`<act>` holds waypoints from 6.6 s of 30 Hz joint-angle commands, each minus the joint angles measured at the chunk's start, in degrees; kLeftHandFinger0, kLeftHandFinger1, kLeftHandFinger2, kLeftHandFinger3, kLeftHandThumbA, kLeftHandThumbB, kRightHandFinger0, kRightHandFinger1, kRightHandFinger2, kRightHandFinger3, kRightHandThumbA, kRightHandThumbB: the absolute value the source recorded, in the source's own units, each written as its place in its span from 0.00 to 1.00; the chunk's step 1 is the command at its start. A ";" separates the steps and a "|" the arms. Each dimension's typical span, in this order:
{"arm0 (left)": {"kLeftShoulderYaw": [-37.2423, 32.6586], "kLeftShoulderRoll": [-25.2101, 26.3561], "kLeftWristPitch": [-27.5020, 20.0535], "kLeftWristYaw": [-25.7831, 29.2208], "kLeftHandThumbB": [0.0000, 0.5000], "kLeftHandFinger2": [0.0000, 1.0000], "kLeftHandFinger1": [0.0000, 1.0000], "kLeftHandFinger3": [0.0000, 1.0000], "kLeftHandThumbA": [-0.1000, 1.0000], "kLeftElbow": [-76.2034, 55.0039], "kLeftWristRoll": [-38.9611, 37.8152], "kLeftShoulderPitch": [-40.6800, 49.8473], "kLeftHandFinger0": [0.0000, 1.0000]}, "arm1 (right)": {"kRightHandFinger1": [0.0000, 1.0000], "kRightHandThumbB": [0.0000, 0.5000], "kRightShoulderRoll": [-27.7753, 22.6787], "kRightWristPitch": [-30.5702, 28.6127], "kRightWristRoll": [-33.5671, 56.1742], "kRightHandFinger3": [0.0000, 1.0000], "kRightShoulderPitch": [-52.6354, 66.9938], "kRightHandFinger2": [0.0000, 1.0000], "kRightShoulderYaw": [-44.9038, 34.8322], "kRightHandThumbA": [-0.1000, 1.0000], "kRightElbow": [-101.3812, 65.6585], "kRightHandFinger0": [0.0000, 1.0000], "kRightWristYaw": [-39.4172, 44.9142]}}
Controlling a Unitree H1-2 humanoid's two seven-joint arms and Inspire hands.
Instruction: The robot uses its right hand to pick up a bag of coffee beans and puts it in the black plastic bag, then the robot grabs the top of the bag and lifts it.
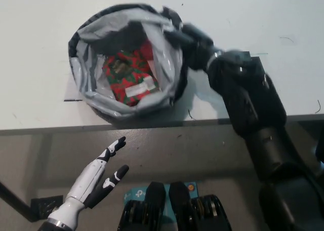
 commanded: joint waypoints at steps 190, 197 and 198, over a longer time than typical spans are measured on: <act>1.98 -1.14 0.91 -2.52 0.47 1.00 1.00 1.00 1.00 -2.24 -5.24 -7.58 1.00 | 1.00 0.90 -34.01 -1.28 -0.51 1.00 14.49 1.00 -17.35 1.00 -91.65 1.00 8.19; 4.31 -1.91 -2.56 -1.30 0.54 1.00 1.00 1.00 1.00 -0.93 -9.06 -7.77 1.00 | 1.00 0.78 -20.68 -27.07 -5.17 1.00 41.24 1.00 -9.03 1.00 -92.85 1.00 7.95; 4.49 -1.93 -2.87 -1.31 0.54 1.00 1.00 1.00 1.00 -0.85 -9.40 -7.63 1.00 | 1.00 0.79 -19.65 -27.10 -5.50 1.00 43.34 1.00 -7.97 1.00 -92.85 1.00 8.03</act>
